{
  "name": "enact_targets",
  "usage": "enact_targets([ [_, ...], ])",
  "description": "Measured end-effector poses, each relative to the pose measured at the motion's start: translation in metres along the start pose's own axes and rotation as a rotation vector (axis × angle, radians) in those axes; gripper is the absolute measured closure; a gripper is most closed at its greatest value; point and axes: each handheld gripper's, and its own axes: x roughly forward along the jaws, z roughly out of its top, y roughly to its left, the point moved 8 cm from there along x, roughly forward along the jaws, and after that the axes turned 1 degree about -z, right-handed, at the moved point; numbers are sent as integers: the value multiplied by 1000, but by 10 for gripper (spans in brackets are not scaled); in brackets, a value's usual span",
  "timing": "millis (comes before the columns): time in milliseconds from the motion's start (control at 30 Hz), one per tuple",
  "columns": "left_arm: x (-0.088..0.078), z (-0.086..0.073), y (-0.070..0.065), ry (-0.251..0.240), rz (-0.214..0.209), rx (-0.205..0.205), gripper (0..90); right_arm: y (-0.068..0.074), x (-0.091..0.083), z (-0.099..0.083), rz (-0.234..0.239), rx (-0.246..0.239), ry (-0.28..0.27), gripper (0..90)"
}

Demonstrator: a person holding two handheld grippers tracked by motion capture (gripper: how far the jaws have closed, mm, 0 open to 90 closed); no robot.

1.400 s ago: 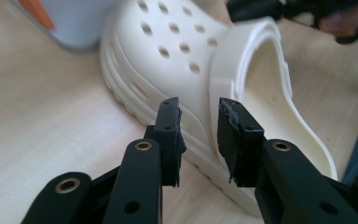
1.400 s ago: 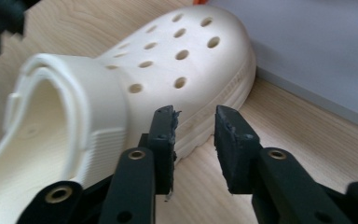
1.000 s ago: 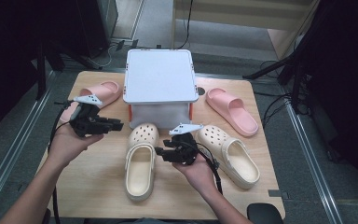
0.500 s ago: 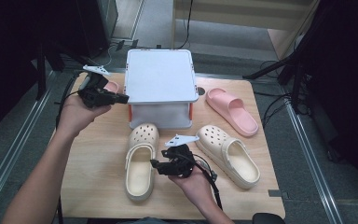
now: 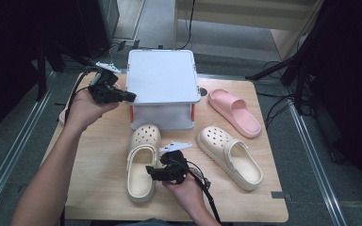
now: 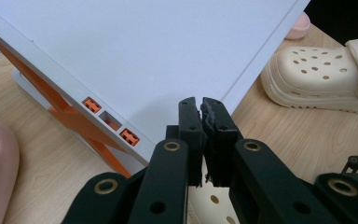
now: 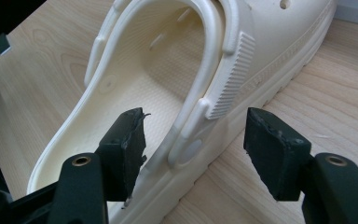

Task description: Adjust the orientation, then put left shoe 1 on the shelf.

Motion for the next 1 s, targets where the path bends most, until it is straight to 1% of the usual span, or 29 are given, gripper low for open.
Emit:
enact_targets([
  [100,0,0,1,-6,-1,1,855,0,3,0,-4,11,-1,396],
  [167,0,0,2,-7,7,5,854,-1,4,0,-5,10,1,397],
  [233,0,-1,4,-6,37,3,861,1,8,1,-3,11,2,403],
  [333,0,-1,5,-6,29,9,872,1,11,1,-16,8,3,419],
  [367,0,-1,5,-9,29,4,874,1,13,1,-21,7,7,426],
  [400,0,-1,5,-10,28,6,876,0,15,1,-26,0,11,454],
  [467,0,-1,5,-11,23,12,878,-1,17,2,-46,-26,9,465],
  [567,0,-1,6,-16,18,7,879,-2,18,4,-49,-25,10,488],
  [633,0,-2,6,-21,15,9,879,-3,18,5,-50,-1,22,522],
  [733,0,-2,6,-24,15,14,879,-4,17,6,-46,8,30,564],
  [833,-1,-3,6,-31,17,10,879,-6,15,7,-42,21,32,645],
  [933,-1,-3,6,-38,16,9,879,-8,14,8,-35,39,41,701],
  [1000,-1,-4,6,-39,22,16,879,-9,14,9,-32,47,42,753],
])
